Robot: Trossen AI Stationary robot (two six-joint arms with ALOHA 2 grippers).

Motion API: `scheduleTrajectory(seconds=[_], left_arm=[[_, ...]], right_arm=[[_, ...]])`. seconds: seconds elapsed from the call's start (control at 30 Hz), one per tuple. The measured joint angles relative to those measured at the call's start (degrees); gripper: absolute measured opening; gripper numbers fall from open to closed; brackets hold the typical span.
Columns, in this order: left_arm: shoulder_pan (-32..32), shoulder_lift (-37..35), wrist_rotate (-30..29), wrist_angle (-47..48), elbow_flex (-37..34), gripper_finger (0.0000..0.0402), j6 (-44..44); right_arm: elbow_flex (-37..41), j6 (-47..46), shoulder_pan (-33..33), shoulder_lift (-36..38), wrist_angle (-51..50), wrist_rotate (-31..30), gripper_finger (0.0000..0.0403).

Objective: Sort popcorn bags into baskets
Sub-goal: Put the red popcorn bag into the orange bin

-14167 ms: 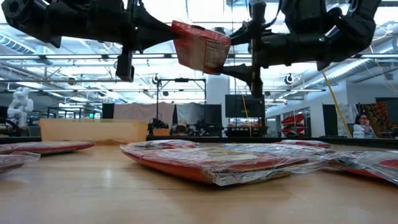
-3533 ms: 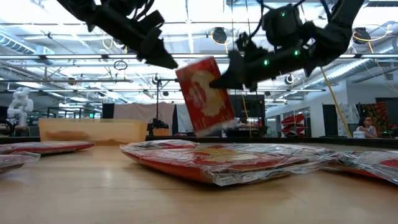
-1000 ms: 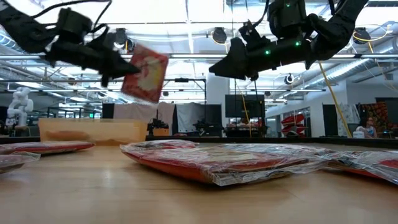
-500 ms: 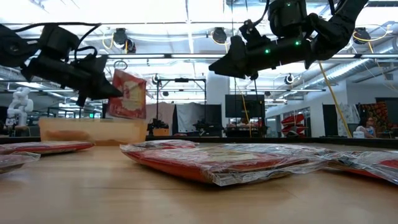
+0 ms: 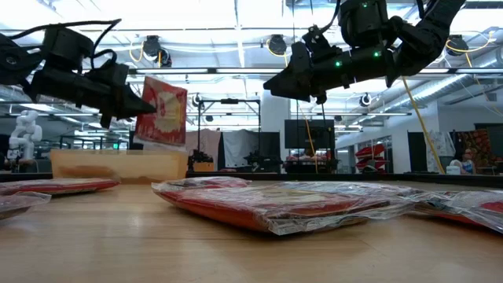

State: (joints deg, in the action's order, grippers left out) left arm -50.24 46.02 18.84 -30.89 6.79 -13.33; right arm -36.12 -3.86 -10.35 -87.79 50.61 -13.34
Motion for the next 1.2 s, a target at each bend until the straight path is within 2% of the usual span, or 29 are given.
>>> scheduleTrajectory(seconds=[0.27, 0.63, 0.77, 0.97, 1.2], left_arm=[[-2.5, 0.1, -0.7, 8.3, 0.0, 0.0030, 2.7], [-2.4, 0.1, -0.9, 9.8, 0.0, 0.0036, 0.5], [-2.3, 0.1, -1.6, 10.5, 0.0, 0.0065, 0.7], [-2.3, 0.1, -9.2, 13.2, 0.0, 0.0130, 1.0], [-2.3, 0.1, -12.7, 7.7, 0.1, 0.0187, 0.8]], right_arm=[[0.0, -0.6, 0.0, 0.0, 0.0, 0.0, 0.0185], [0.0, -1.5, 0.0, 0.0, 0.1, -0.1, 0.0185], [0.0, -2.9, 0.0, 0.0, 0.2, -0.1, 0.0185], [0.0, -4.3, 0.0, 0.0, 0.6, -0.1, 0.0185], [0.0, -5.5, 0.0, 0.0, 0.5, -0.1, 0.0185]])
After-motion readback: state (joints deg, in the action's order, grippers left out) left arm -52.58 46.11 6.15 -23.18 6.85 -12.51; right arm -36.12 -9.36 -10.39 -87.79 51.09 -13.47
